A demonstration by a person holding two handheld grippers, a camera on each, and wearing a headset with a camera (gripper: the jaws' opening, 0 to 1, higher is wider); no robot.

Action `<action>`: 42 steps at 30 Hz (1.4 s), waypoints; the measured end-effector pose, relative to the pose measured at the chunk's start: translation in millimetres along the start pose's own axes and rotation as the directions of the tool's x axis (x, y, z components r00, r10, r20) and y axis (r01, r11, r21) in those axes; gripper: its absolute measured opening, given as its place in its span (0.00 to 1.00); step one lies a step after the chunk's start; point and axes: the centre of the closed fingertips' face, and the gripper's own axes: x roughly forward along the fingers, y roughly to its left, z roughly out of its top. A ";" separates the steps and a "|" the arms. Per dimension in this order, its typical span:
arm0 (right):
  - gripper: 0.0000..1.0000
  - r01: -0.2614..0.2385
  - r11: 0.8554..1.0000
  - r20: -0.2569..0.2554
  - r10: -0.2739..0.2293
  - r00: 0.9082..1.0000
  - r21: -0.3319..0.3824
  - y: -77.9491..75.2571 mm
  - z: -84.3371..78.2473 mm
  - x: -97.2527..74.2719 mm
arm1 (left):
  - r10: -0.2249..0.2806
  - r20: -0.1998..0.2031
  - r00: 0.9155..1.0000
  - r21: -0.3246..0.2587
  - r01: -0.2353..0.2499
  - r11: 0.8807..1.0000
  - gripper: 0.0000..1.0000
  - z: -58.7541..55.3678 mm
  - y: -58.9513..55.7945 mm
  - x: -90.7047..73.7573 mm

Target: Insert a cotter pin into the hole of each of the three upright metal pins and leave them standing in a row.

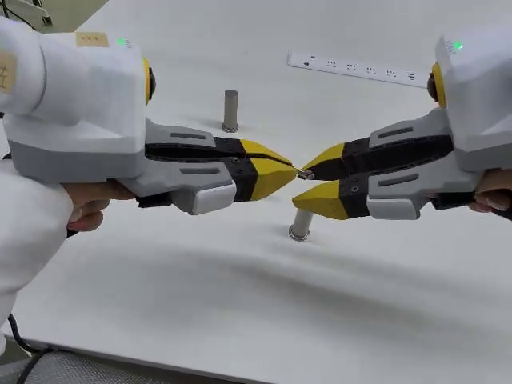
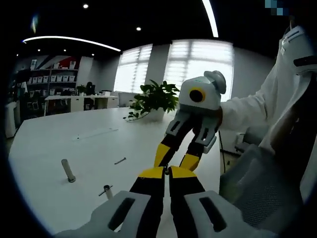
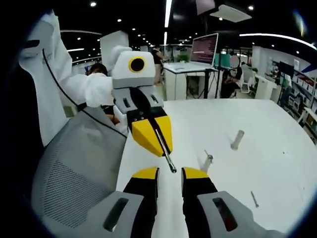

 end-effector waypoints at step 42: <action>0.00 -0.122 0.985 -0.137 0.105 0.985 -0.120 22.0 -14.9 -1.4 | -0.165 -0.133 0.977 0.116 0.181 0.977 0.00 -18.1 -25.3 6.7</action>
